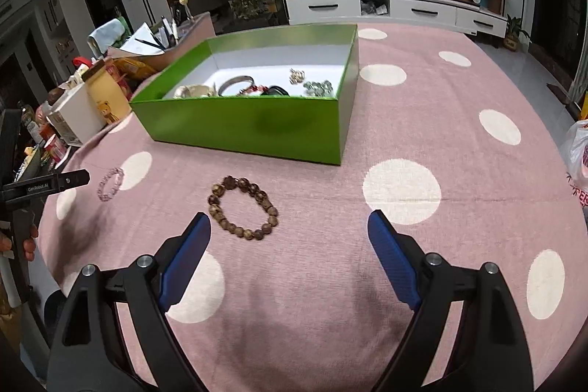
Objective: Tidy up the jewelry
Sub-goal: 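Grasp the pink bead bracelet with the left tool while the right tool grasps the wooden bead bracelet, then carry both bead bracelets into the green box and open both tools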
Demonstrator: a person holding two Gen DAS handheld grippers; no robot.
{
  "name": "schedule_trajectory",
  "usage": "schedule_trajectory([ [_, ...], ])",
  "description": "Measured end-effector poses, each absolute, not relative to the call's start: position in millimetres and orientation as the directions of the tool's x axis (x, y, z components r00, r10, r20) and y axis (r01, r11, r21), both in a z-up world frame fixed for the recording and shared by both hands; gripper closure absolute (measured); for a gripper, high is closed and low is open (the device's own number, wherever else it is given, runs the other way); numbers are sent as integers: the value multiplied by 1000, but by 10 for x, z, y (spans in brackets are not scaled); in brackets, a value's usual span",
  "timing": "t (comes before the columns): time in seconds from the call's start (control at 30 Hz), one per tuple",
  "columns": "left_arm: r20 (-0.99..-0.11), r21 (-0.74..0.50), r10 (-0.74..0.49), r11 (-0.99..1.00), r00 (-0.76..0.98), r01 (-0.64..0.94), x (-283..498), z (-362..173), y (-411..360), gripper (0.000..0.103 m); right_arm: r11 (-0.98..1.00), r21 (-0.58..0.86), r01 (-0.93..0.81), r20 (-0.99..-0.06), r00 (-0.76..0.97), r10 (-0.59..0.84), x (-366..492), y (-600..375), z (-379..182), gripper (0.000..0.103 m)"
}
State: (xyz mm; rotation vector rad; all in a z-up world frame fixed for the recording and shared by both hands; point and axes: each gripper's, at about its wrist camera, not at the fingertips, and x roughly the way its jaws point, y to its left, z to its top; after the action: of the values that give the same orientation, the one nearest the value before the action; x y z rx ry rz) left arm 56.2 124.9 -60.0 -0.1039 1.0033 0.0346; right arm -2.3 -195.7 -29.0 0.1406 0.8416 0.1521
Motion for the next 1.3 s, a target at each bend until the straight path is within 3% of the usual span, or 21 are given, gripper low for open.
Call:
schedule_trajectory([
  [0.13, -852, -55, -3, 995, 524, -85, 612, -688, 1253, 5, 980, 181, -86, -740, 645, 193, 34, -1919, -356, 16],
  [0.3, -856, -28, 20, 996, 517, -85, 658, -754, 1244, 23, 981, 151, -125, -751, 631, 196, 132, -1789, -421, 21],
  [0.67, -858, 8, 27, 999, 513, -39, 742, -841, 1167, 59, 980, 90, -177, -783, 596, 179, 365, -1596, -558, 52],
  [0.83, -856, 4, 2, 1000, 517, 2, 757, -836, 1094, 68, 982, 44, -185, -792, 592, 147, 437, -1506, -609, 63],
  [1.03, -852, -4, -20, 999, 524, 32, 750, -840, 1060, 75, 975, 32, -222, -789, 593, 161, 435, -1427, -606, 92],
  [1.23, -849, -24, -46, 999, 526, 48, 743, -838, 992, 94, 977, 59, -206, -786, 594, 173, 408, -1458, -597, 94],
  [1.3, -850, -27, -49, 998, 525, 49, 742, -842, 983, 94, 977, 70, -199, -779, 601, 178, 398, -1469, -570, 94],
])
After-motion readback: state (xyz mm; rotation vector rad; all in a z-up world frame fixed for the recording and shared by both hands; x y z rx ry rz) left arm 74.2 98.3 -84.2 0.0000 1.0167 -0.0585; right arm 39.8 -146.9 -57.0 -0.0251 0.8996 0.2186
